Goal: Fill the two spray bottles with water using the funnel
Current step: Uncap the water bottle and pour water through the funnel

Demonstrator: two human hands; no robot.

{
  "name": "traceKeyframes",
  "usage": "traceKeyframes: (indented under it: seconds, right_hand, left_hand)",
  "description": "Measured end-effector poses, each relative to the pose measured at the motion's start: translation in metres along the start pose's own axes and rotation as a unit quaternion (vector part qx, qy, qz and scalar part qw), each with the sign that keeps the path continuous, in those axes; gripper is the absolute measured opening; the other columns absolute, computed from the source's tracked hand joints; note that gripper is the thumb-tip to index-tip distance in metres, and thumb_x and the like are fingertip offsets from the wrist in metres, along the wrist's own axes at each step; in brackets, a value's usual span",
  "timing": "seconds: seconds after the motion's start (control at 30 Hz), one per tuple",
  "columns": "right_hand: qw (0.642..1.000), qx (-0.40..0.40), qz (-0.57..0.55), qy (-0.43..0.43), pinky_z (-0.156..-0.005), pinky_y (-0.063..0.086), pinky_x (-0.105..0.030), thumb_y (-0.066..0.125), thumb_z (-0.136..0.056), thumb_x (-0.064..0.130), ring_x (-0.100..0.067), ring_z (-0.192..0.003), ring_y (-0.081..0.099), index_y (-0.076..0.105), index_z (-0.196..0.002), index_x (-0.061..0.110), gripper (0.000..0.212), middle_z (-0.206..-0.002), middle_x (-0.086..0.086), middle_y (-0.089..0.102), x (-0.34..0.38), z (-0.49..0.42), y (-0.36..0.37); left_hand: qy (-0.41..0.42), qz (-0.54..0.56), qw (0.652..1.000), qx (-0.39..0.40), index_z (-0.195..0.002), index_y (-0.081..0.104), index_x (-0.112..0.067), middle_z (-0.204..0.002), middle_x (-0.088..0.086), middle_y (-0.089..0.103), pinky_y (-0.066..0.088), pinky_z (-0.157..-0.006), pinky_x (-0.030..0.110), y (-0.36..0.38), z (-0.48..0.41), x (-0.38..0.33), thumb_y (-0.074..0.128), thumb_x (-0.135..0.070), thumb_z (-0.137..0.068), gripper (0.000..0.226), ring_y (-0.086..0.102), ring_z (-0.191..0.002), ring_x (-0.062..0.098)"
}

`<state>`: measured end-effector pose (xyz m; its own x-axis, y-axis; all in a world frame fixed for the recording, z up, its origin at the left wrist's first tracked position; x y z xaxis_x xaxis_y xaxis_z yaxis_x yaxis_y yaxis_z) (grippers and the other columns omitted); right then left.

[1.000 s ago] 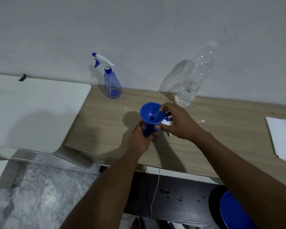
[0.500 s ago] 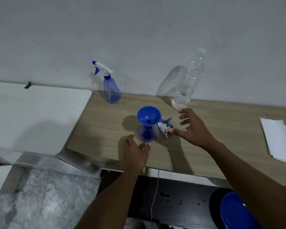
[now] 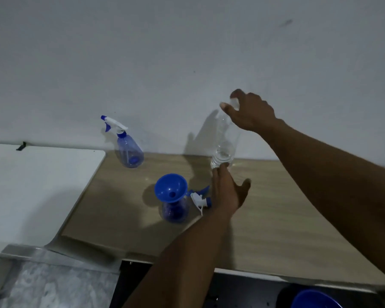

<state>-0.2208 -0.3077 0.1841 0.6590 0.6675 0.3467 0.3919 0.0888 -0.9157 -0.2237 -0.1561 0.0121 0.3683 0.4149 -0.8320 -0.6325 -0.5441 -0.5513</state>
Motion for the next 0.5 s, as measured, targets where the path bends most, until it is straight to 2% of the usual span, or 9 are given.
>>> traceKeyframes:
  seconds: [0.03,0.1,0.23,0.3,0.37,0.43,0.5]
  right_hand:
    - [0.999,0.022,0.026,-0.018,-0.087,0.047,-0.046,0.041,-0.095,0.066,-0.039,-0.108,0.06,0.048,-0.13,0.023,0.055,-0.121,-0.016,0.061,0.004,-0.005,0.002]
    - [0.997,0.018,0.05,-0.061,-0.079,0.048,-0.041,0.044,-0.098,0.056,-0.039,-0.098,0.061,0.054,-0.119,0.016,0.047,-0.112,-0.015,0.065,0.013,-0.002,-0.003]
    - [0.989,0.008,0.088,-0.122,-0.071,0.047,-0.038,0.047,-0.097,0.058,-0.037,-0.086,0.061,0.054,-0.108,0.012,0.047,-0.098,-0.012,0.065,0.015,0.029,-0.011]
    - [0.987,0.011,0.094,-0.129,-0.069,0.045,-0.037,0.046,-0.096,0.06,-0.035,-0.082,0.059,0.053,-0.105,0.012,0.049,-0.094,-0.011,0.064,0.012,0.039,-0.014]
    - [0.987,0.015,0.105,-0.121,-0.067,0.042,-0.036,0.045,-0.096,0.063,-0.033,-0.08,0.056,0.053,-0.105,0.012,0.052,-0.089,-0.009,0.059,0.009,0.042,-0.018]
    - [0.989,0.02,0.105,-0.104,-0.068,0.039,-0.035,0.046,-0.096,0.062,-0.031,-0.081,0.052,0.052,-0.103,0.012,0.05,-0.087,-0.006,0.053,0.005,0.04,-0.02]
    - [0.989,0.052,0.077,-0.111,-0.071,0.036,-0.035,0.049,-0.097,0.057,-0.03,-0.084,0.052,0.05,-0.101,0.015,0.042,-0.087,-0.004,0.054,0.004,0.04,-0.017]
  left_hand:
    - [-0.012,0.015,1.0,-0.013,-0.145,0.032,-0.019,-0.145,0.008,0.04,0.042,-0.107,0.045,-0.002,-0.012,0.0,0.075,-0.046,-0.08,0.083,0.043,-0.134,0.027]
    - [-0.026,0.041,0.998,-0.031,-0.15,0.024,-0.017,-0.148,0.009,0.037,0.04,-0.11,0.047,-0.008,-0.03,0.004,0.082,-0.047,-0.073,0.1,0.039,-0.137,0.029]
    - [-0.074,0.135,0.988,-0.026,-0.151,0.012,-0.039,-0.154,0.001,0.033,0.046,-0.104,0.05,-0.015,-0.054,0.019,0.093,-0.055,-0.046,0.133,0.041,-0.138,0.028]
    - [-0.059,0.109,0.992,-0.004,-0.151,0.018,-0.03,-0.151,0.002,0.041,0.046,-0.103,0.046,-0.011,-0.06,0.009,0.094,-0.049,-0.052,0.127,0.044,-0.135,0.028]
    - [-0.038,0.072,0.997,-0.006,-0.143,0.032,-0.025,-0.138,0.002,0.055,0.049,-0.098,0.041,-0.008,-0.062,0.001,0.093,-0.046,-0.058,0.107,0.052,-0.127,0.027]
    - [-0.025,0.052,0.998,-0.013,-0.132,0.042,-0.024,-0.127,0.001,0.062,0.052,-0.093,0.04,-0.006,-0.061,-0.002,0.09,-0.053,-0.058,0.093,0.057,-0.118,0.026]
    - [-0.013,0.035,0.999,-0.009,-0.127,0.046,-0.026,-0.122,0.0,0.064,0.053,-0.092,0.042,-0.005,-0.061,-0.003,0.087,-0.06,-0.057,0.089,0.06,-0.113,0.026]
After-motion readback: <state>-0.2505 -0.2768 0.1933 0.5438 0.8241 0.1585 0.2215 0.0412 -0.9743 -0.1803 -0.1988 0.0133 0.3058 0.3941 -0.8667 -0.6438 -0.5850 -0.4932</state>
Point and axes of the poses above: each hand's wrist, its own z-axis away from the middle knuckle, its own y-axis out of the palm, x = y × z, the point moved 10 cm from there along -z, towards the middle knuckle
